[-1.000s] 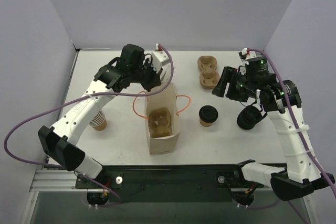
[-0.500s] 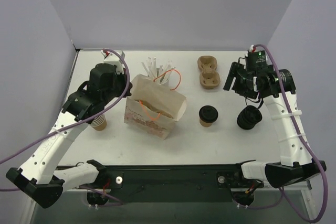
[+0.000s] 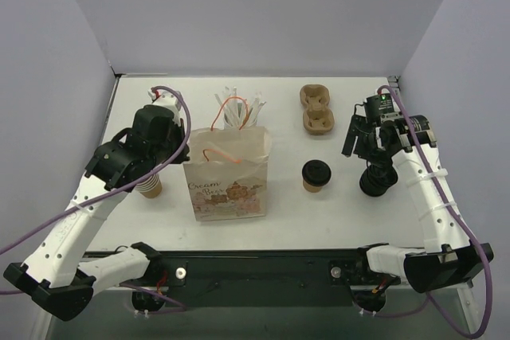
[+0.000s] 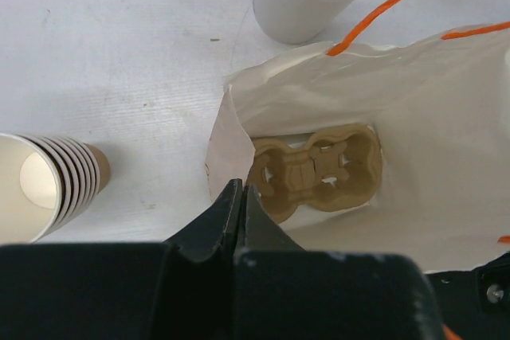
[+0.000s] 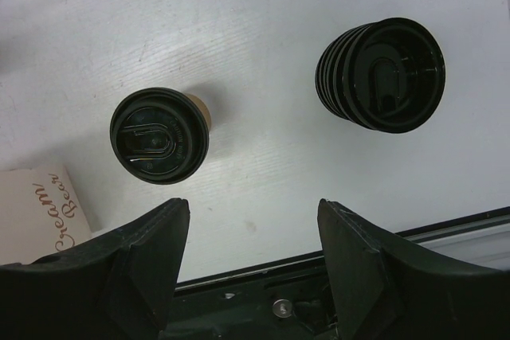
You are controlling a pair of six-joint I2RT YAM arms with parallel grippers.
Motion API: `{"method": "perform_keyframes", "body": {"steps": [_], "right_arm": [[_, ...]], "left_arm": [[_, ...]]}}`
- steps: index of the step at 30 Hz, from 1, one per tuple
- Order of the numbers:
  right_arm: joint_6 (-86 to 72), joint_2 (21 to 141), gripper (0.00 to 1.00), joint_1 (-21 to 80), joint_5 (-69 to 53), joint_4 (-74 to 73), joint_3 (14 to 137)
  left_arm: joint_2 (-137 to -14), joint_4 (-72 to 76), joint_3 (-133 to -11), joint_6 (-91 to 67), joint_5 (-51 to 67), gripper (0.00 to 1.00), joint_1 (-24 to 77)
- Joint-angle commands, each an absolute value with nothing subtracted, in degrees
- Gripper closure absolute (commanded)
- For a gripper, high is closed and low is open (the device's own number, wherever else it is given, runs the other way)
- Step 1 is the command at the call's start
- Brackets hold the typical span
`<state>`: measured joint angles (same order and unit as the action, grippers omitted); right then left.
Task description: Pack the takeout coffee
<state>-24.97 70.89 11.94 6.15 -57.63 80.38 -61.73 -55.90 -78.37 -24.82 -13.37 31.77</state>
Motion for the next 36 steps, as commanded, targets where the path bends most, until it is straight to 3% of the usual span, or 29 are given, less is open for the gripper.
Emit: {"method": "perform_keyframes", "body": {"steps": [1,5,16,22,36], "right_arm": [[-24.0,69.4,0.34,10.9,8.6,-57.8,80.0],[-23.2,69.8,0.33,10.3,6.6,-57.4,80.6],[-19.9,75.5,0.18,8.5,-8.3,-55.9,82.6],[-16.6,80.4,0.16,10.0,-13.4,-53.7,85.8],[-11.0,89.2,0.16,20.0,-7.6,-48.1,78.8]], "left_arm": [[-61.2,-57.5,-80.1,-25.6,-11.9,1.0,31.6],[-60.1,-57.2,-78.4,-25.7,-10.8,1.0,31.6],[-56.1,-56.6,-76.7,-25.3,-7.6,1.0,31.6],[-51.1,-53.1,-72.7,-25.1,-5.2,1.0,31.6],[-40.4,-38.9,-61.6,-23.2,2.3,1.0,31.6]]}}
